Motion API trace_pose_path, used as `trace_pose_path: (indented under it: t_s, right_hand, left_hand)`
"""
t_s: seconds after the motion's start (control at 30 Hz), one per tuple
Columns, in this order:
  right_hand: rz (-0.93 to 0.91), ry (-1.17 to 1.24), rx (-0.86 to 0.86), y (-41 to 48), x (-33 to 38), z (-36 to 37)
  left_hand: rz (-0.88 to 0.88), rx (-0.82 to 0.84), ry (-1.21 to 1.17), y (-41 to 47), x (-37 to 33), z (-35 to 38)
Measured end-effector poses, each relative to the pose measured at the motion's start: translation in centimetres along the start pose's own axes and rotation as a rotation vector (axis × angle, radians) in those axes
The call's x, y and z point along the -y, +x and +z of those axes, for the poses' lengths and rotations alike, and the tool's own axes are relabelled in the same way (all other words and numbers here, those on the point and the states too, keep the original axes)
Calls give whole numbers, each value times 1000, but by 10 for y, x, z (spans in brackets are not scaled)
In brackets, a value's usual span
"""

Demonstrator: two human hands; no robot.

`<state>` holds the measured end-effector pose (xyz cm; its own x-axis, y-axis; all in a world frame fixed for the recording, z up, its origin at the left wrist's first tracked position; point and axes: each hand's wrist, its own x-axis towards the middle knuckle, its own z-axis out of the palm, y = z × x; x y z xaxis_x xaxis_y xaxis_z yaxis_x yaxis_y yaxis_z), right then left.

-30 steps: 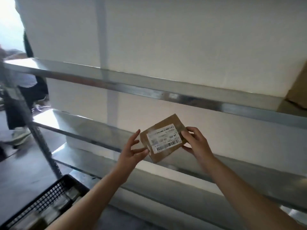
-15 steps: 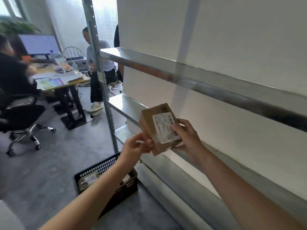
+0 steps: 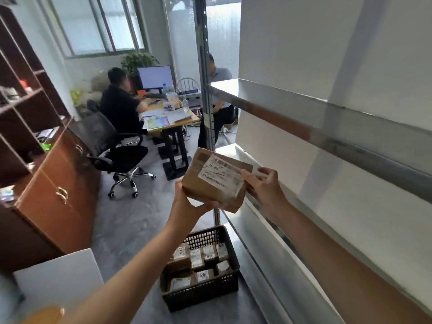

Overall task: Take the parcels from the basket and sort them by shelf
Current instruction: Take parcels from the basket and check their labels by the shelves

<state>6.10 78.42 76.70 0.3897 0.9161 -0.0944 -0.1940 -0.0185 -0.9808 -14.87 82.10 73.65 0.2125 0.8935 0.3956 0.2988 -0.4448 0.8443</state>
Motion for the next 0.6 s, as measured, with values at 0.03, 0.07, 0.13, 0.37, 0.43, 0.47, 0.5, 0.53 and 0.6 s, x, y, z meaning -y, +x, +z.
trace_pose_path:
  t_s: [0.03,0.07,0.13,0.37,0.43,0.47,0.5,0.53,0.6]
  right_hand:
    - [6,19,-3,8,-4,4]
    - [6,21,10,15,-9,8]
    - [-3,18,64,27,-21,15]
    - [86,-84,270,62,-63,49]
    - [137,-80,317,72,-77,62]
    - [149,-87,337,77,-84,69]
    - [157,-97,350,82,-90,77]
    - [165,-108,358,87,-97,84]
    - [194,-128,367,98,-111,98]
  left_hand:
    - [-44,-24,-21,4,4,2]
    - [-89,-41,-41,8,8,6]
    - [-181,-53,-88,11,18,12]
    - [-389,-172,-212,-2,43,-2]
    - [-452,-200,-193,-1,62,-16]
    - [-485,-214,-193,1,73,-22]
    - [-514,-223,-196,2,86,-29]
    - [-541,-226,-203,4,99,-34]
    - [-593,-217,-214,10,125,-41]
